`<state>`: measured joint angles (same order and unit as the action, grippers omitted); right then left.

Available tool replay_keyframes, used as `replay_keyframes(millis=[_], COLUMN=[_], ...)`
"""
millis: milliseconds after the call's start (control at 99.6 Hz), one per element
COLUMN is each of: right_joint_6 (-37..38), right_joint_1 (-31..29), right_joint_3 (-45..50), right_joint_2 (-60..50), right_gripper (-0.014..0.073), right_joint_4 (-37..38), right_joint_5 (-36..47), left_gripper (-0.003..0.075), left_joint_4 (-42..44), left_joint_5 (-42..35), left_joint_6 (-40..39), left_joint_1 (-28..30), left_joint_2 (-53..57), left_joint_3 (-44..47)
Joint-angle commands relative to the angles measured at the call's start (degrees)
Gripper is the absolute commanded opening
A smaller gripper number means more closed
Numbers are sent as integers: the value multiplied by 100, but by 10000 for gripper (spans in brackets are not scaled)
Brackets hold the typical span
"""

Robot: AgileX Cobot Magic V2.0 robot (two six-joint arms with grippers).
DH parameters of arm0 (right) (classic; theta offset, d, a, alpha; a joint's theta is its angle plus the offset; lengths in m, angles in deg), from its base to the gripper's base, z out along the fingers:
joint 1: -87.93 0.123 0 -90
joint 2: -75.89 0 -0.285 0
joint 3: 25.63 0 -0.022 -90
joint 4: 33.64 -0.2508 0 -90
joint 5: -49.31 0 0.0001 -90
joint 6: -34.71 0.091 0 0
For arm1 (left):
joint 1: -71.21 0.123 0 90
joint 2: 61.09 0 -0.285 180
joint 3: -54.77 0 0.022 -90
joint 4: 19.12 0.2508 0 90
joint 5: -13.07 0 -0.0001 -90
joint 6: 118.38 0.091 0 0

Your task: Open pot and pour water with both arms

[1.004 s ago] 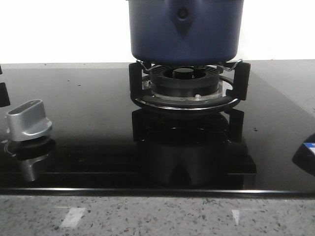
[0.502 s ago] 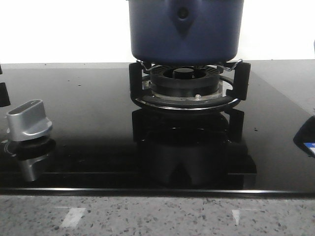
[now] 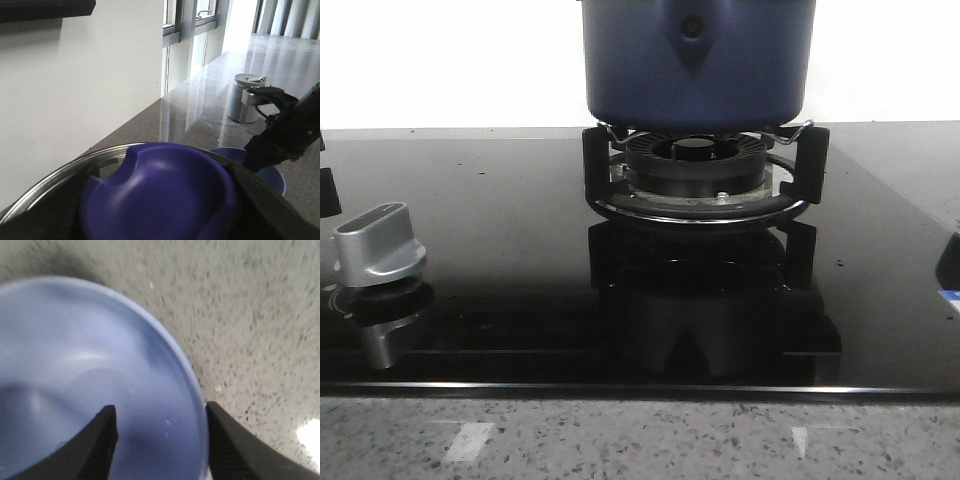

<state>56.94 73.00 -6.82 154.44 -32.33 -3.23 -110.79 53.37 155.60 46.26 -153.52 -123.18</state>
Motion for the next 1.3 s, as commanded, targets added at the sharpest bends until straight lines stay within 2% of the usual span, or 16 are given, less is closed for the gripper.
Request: replay_keyframes(millis=[0, 90, 141, 211, 281, 331, 683, 874, 994, 1094, 1285], right_joint_6=[-67, -67, -67, -267, -570, -750, -760, -760, -760, -760, -760], right_joint_1=[-40, -28, 39, 197, 410, 589, 1485, 1510, 1515, 1591, 1757], right_joint_3=[-409, -646, -728, -756, -756, -756, -756, -756, -756, -756, -756], right_joint_2=[-414, -697, -870, -1157, -1481, -1711, -3009, -3192, -3192, -3202, -3202], right_gripper=[362, 350, 298, 140, -75, -69, -69, -69, -69, -69, -69], right_joint_4=[131, 133, 133, 133, 133, 133, 133, 142, 142, 142, 142], right_joint_5=[268, 325, 325, 325, 274, 239, 116, 89, 41, 29, -55], left_gripper=[337, 337, 337, 337, 337, 337, 337, 337, 337, 337, 337], left_joint_4=[-506, -506, -506, -523, -638, -781, -1563, -1563, -1563, -1563, -1563], left_joint_5=[93, 83, 71, 71, 81, 81, 323, 252, -143, -437, -520], left_joint_6=[55, 219, 260, 305, 305, 351, 1137, 1429, 1588, 1588, 1588], left_joint_1=[-53, -53, -53, -53, -53, -53, -110, -387, -540, -564, -564], left_joint_2=[230, 196, 151, 56, -46, -124, -647, -871, -985, -1084, -1217], left_joint_3=[-197, -197, -197, -197, -197, -197, -258, -480, -611, -739, -786])
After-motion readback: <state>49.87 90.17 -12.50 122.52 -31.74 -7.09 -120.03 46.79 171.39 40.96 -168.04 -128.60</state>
